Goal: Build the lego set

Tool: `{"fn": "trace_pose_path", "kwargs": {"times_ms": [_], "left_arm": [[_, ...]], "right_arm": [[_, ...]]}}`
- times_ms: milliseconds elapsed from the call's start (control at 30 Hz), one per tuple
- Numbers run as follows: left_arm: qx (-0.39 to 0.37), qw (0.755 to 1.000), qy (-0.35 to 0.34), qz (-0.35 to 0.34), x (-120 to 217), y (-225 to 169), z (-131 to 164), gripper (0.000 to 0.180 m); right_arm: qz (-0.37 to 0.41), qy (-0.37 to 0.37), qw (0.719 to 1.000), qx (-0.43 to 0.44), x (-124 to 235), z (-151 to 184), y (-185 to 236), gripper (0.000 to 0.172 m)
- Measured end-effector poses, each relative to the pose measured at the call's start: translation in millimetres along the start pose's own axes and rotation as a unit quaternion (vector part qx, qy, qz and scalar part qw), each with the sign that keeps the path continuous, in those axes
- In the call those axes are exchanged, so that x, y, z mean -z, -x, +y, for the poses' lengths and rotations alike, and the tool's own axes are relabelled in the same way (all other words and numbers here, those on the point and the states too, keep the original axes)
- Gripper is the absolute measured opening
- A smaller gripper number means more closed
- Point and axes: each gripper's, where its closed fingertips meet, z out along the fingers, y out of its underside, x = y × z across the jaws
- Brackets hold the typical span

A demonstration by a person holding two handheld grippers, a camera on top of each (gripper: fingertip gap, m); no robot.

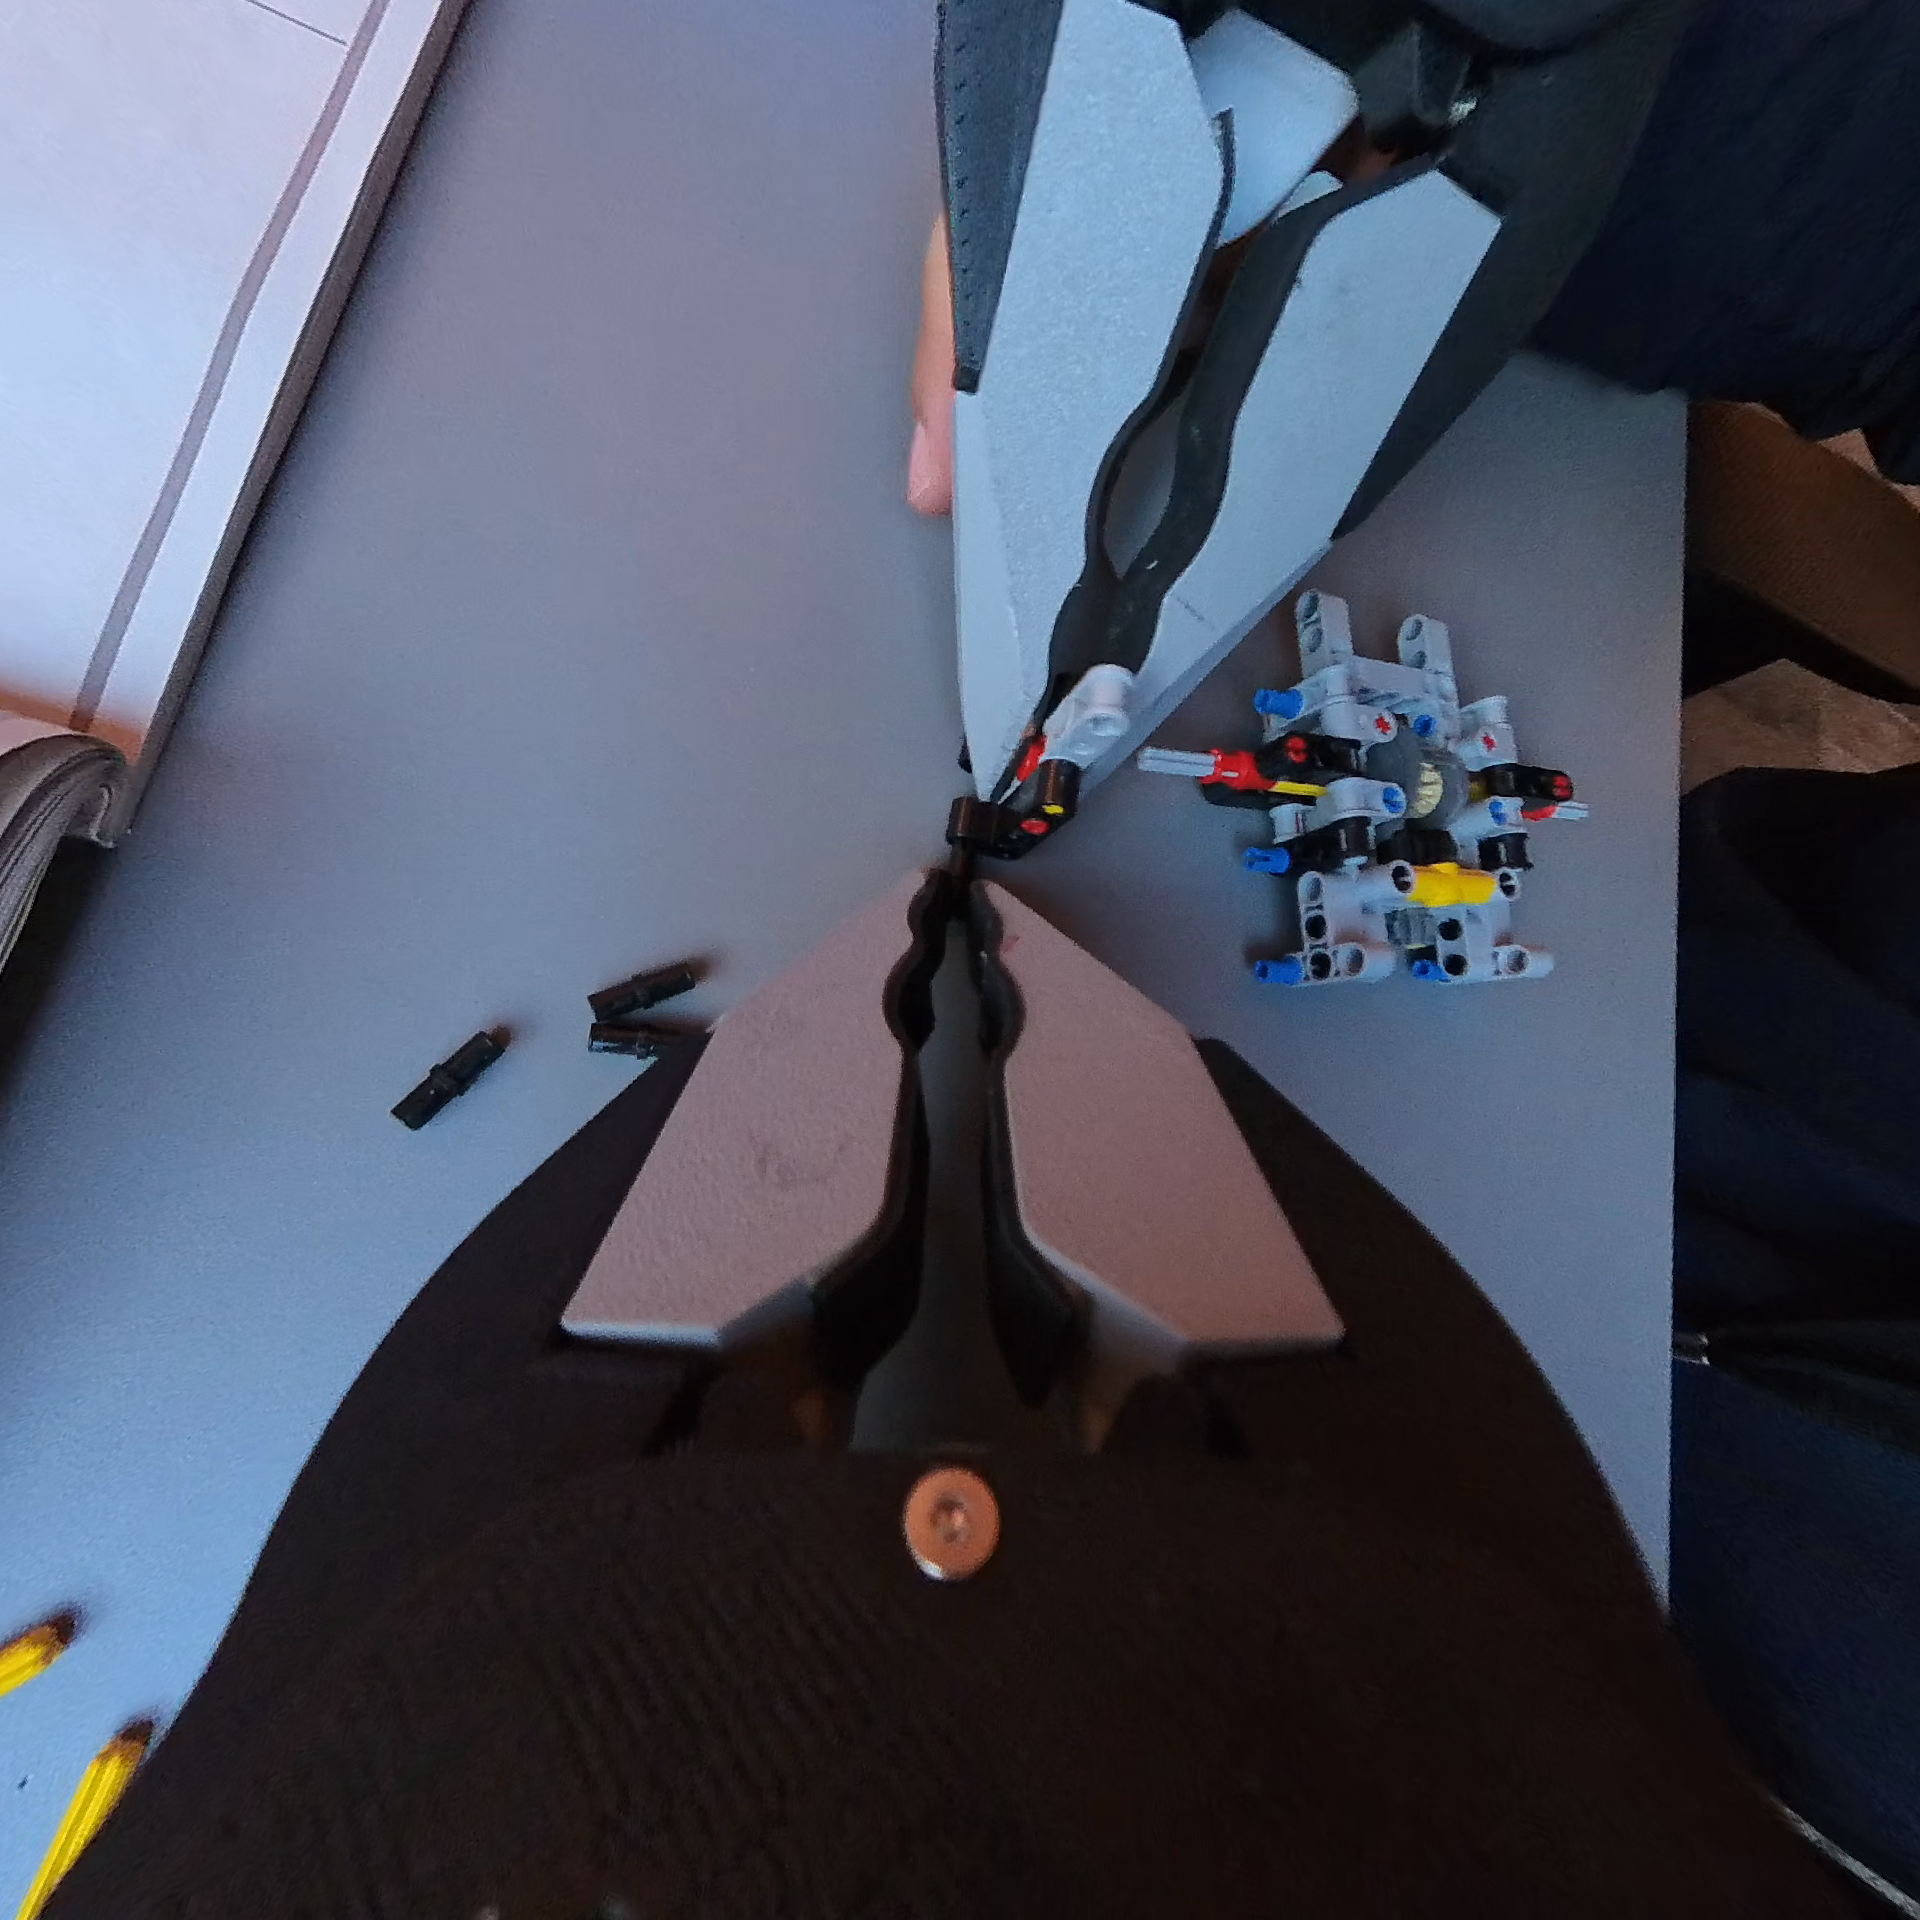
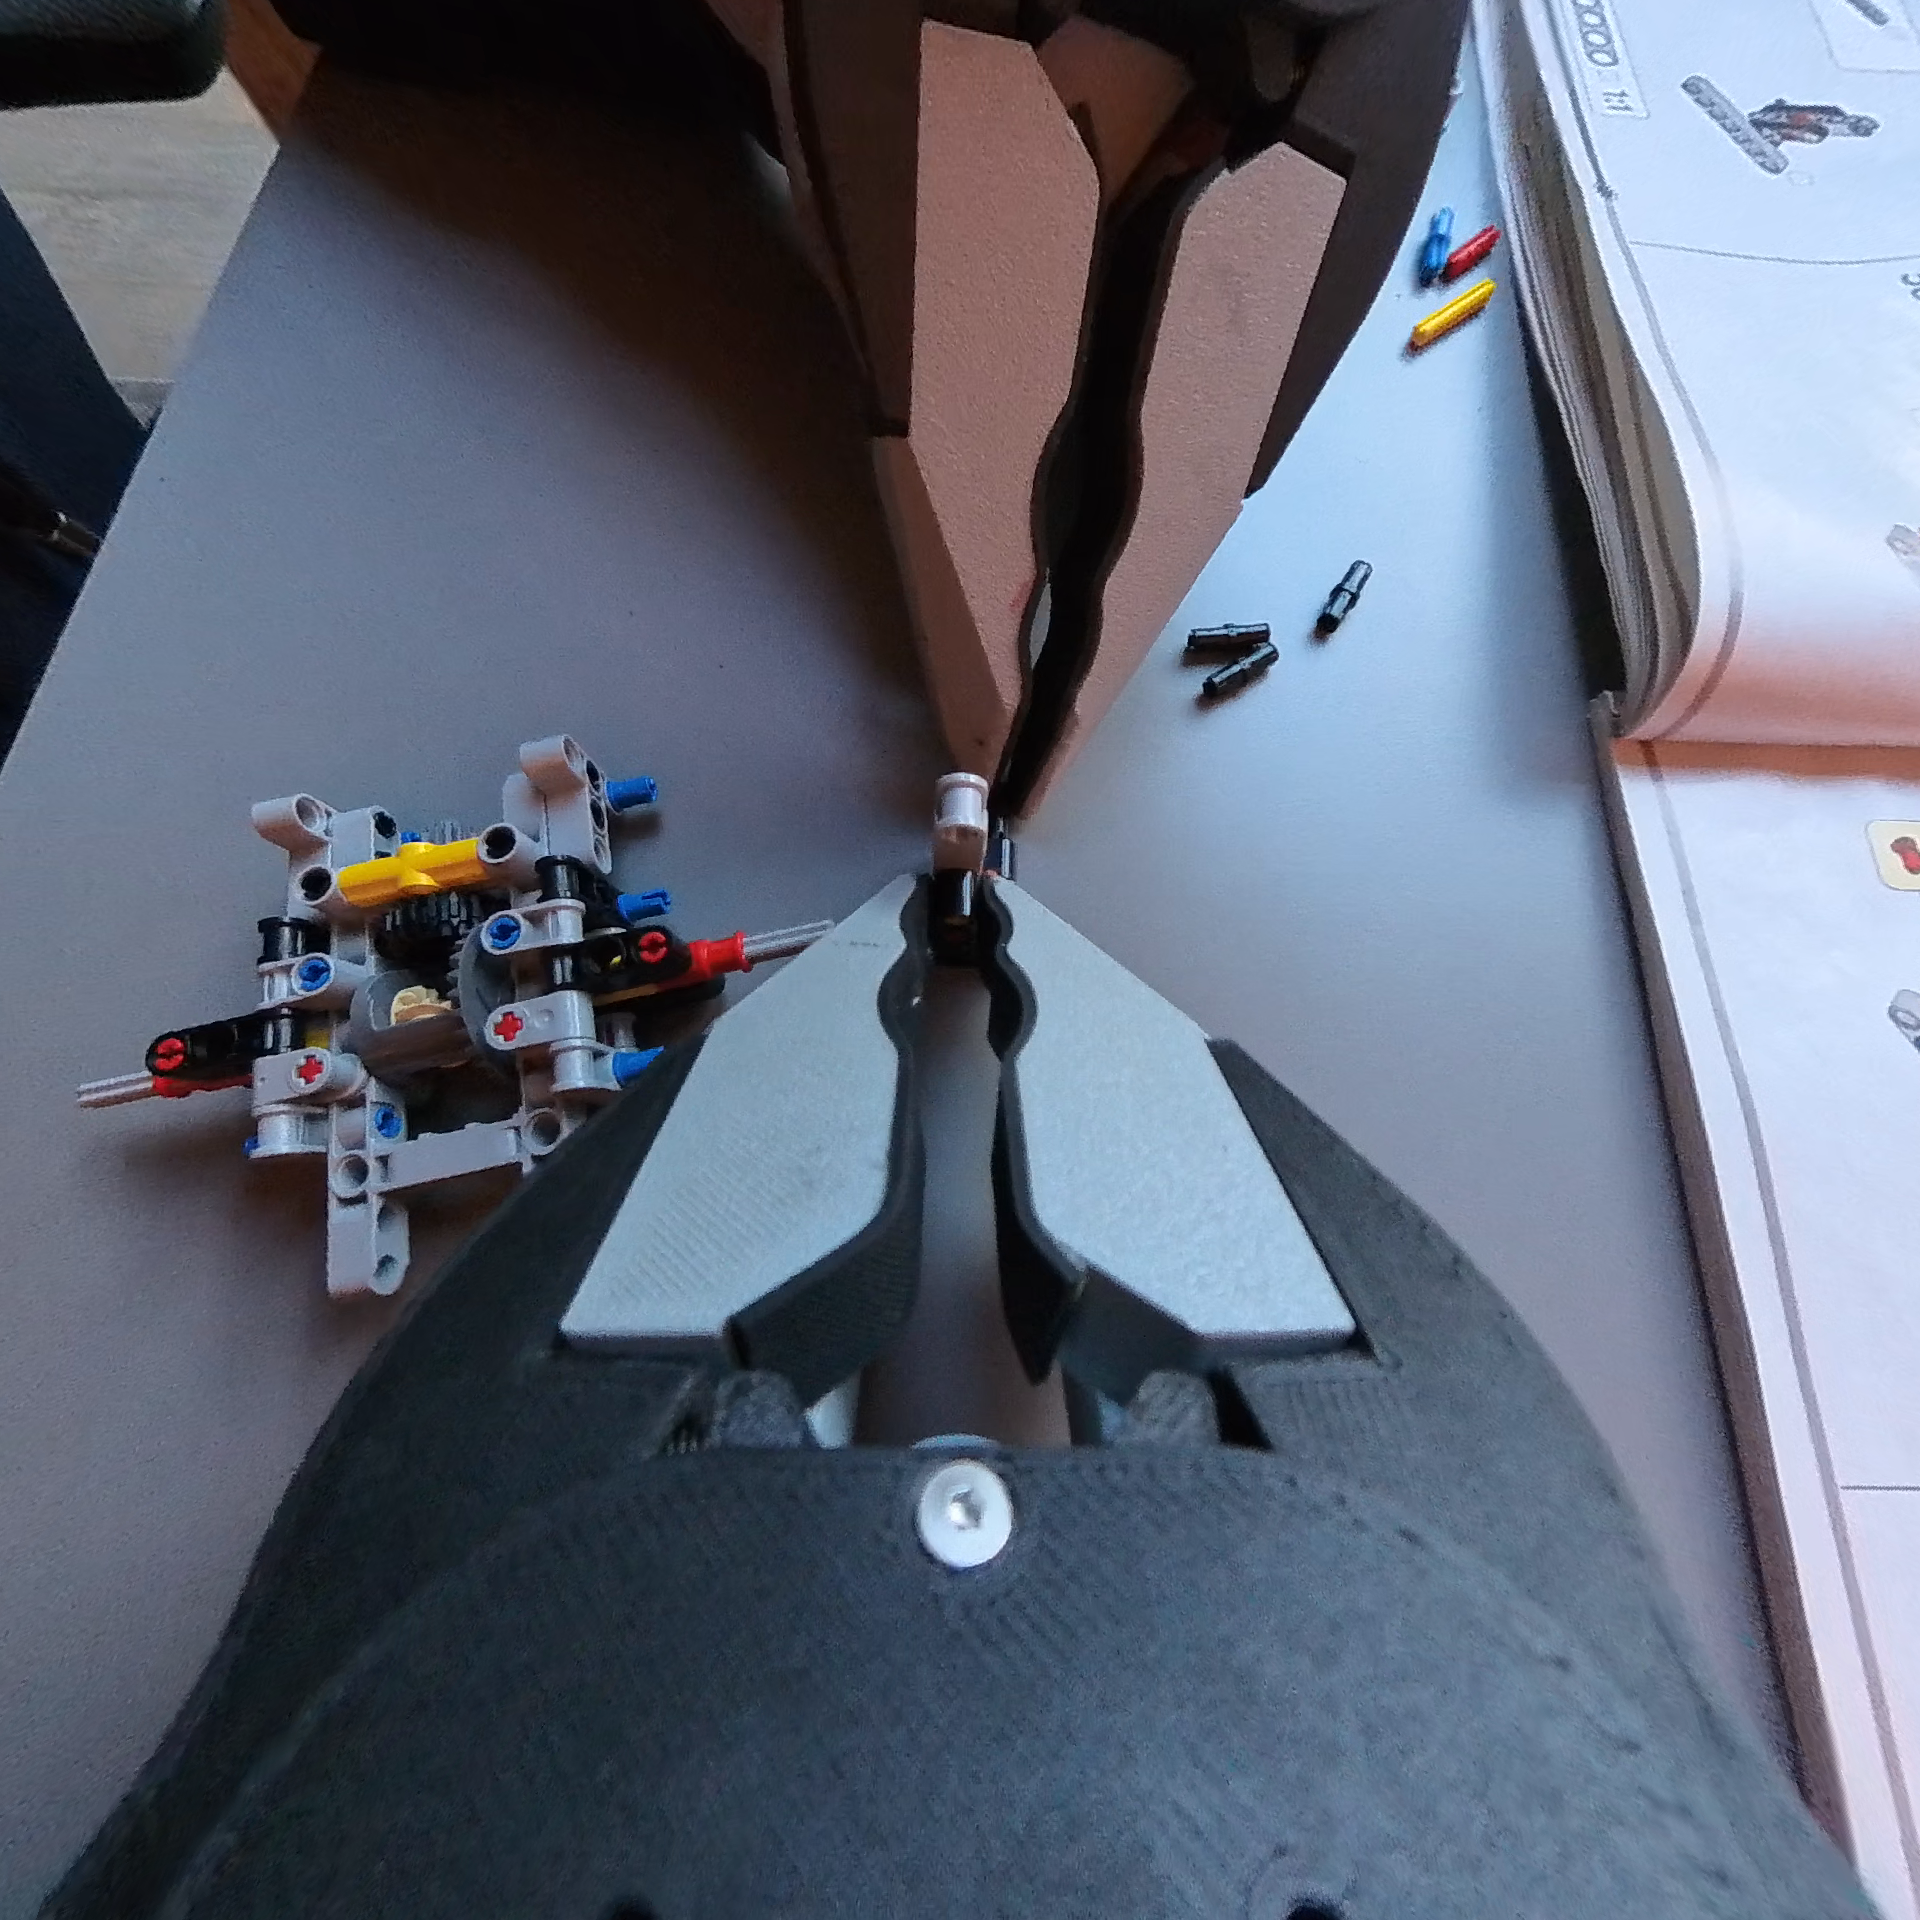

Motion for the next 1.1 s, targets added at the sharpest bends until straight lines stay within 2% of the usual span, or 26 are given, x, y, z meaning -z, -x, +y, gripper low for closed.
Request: {"fn": "trace_pose_path", "kwargs": {"times_ms": [200,300,400,500,700,833,867,900,933,1000,1100], "left_arm": [[-0.005,1.0,0.0,-0.008,-0.8,0.1,-1.0,0.0],[-0.014,0.999,0.011,-0.034,-1.1,0.8,-1.4,0.0],[0.006,1.0,0.003,-0.03,-1.4,0.9,-1.9,0.0],[0.022,1.0,-0.001,-0.018,-1.4,0.7,-2.4,0.0],[0.068,0.997,-0.022,0.039,-0.5,-0.3,-2.9,0.0],[0.077,0.995,-0.024,0.061,-0.5,0.0,-3.5,0.0],[0.08,0.994,-0.04,0.07,1.1,-2.2,-8.1,0.0],[0.09,0.984,-0.097,0.118,5.0,-17.8,-27.7,0.0],[0.084,0.987,-0.091,0.098,2.4,-16.7,-29.8,0.0],[0.004,1.0,-0.011,0.0,-8.8,-2.3,-8.6,0.0],[0.027,0.998,-0.048,-0.006,11.0,7.6,-14.1,0.0]], "right_arm": [[-0.009,0.006,1.0,-0.01,0.0,-0.1,-0.3,0.005],[0.019,0.034,0.999,0.029,-0.6,0.2,-0.3,0.005],[0.049,0.058,0.995,0.07,-0.6,0.0,-0.2,0.005],[0.082,0.087,0.984,0.129,-0.5,-0.5,0.1,0.005],[0.124,0.099,0.965,0.206,-0.7,-1.1,-0.4,0.005],[0.096,0.058,0.979,0.172,-0.7,-0.6,-0.3,0.005],[0.066,0.033,0.987,0.145,-3.2,-2.2,3.5,0.005],[0.008,0.003,0.994,0.11,-9.6,-7.5,16.3,0.004],[-0.036,-0.003,0.996,0.086,-16.7,-13.1,27.8,0.005],[-0.007,0.001,0.994,0.107,-26.0,-21.3,23.8,0.005],[0.004,-0.001,0.995,0.096,-19.1,-15.9,15.2,0.005]]}}
